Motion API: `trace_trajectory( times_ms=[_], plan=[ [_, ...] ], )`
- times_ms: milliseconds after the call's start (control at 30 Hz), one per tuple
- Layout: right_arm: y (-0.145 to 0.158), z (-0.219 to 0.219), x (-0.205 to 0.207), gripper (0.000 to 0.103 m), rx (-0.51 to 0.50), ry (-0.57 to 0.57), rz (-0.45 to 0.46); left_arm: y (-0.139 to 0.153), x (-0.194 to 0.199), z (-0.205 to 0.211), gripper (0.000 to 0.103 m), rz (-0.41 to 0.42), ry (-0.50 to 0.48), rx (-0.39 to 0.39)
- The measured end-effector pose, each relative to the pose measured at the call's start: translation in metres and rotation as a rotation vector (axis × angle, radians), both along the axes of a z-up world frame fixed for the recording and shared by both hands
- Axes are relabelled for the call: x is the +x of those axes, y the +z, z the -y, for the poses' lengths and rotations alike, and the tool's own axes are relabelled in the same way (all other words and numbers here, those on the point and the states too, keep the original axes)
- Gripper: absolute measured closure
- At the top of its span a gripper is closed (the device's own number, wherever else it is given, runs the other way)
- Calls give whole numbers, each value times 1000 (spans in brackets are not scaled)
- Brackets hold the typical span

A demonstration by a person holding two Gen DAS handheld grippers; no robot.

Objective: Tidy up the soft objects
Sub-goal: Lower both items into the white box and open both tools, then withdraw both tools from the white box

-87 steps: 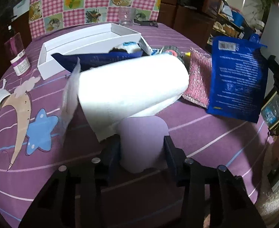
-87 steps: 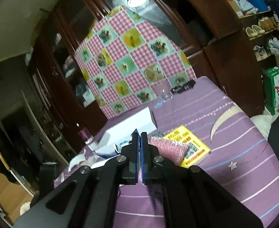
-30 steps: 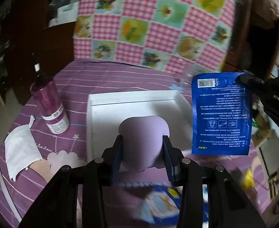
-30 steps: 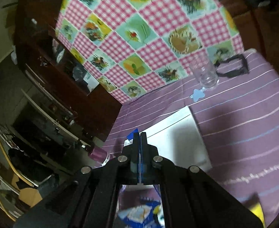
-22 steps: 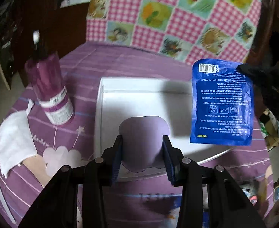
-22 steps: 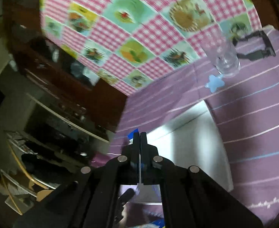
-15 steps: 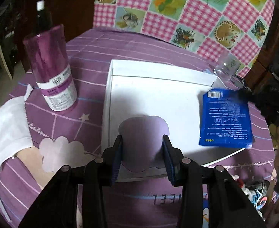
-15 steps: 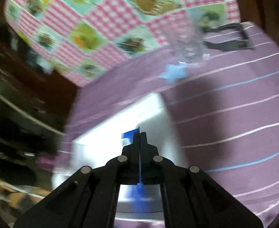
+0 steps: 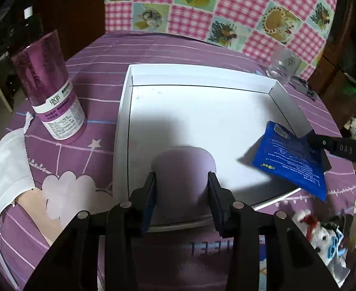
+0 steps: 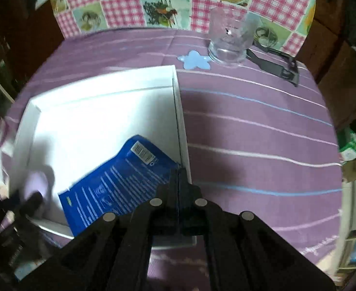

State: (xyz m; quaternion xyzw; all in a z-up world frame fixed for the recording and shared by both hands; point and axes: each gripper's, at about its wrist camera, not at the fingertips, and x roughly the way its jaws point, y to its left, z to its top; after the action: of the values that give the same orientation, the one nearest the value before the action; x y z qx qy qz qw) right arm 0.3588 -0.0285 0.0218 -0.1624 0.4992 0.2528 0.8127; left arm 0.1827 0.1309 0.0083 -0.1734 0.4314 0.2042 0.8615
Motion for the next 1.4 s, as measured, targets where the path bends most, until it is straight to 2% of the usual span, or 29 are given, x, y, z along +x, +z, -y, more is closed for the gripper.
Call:
trace_trajectory(
  times_ms=[300, 367, 400, 467, 567, 600, 667, 700, 733, 800, 867, 933, 1033, 1100, 1167, 1300, 1400],
  plan=[
    [1, 32, -16, 102, -88, -53, -75, 2, -1, 24, 63, -49, -99, -16],
    [2, 40, -19, 102, -69, -62, -88, 2, -2, 27, 63, -52, -102, -20],
    [5, 45, -20, 102, -28, -68, -87, 3, -3, 28, 62, -46, -96, -15],
    [12, 55, -21, 102, 73, -77, -68, 5, -4, 31, 49, -26, -101, -7],
    [29, 80, -22, 96, 343, -110, -61, 14, -9, 38, 39, 32, -101, 43],
    [32, 82, -21, 89, 392, -113, -64, 18, -10, 40, 38, 57, -100, 67],
    [40, 92, -24, 73, 497, -118, -62, 26, -15, 44, 28, 112, -82, 119],
    [46, 98, -28, 63, 548, -122, -29, 31, -18, 46, 26, 138, -75, 136],
    [52, 101, -31, 58, 581, -123, 5, 34, -20, 47, 25, 155, -70, 146],
    [65, 110, -47, 52, 637, -108, 116, 41, -24, 49, 25, 192, -56, 178],
    [74, 112, -61, 49, 619, -59, 209, 49, -26, 51, 24, 215, -36, 216],
    [79, 107, -75, 48, 511, 17, 279, 54, -30, 56, 24, 223, -36, 243],
    [75, 108, -89, 48, 433, 86, 261, 59, -34, 64, 23, 220, -63, 252],
    [71, 117, -94, 48, 441, 88, 220, 61, -36, 69, 22, 211, -75, 261],
    [70, 127, -99, 48, 451, 71, 225, 62, -37, 74, 22, 202, -90, 260],
    [78, 149, -118, 48, 457, 42, 329, 66, -48, 79, 22, 234, -110, 239],
    [86, 162, -126, 48, 473, 7, 358, 74, -58, 79, 22, 269, -109, 194]
  ],
)
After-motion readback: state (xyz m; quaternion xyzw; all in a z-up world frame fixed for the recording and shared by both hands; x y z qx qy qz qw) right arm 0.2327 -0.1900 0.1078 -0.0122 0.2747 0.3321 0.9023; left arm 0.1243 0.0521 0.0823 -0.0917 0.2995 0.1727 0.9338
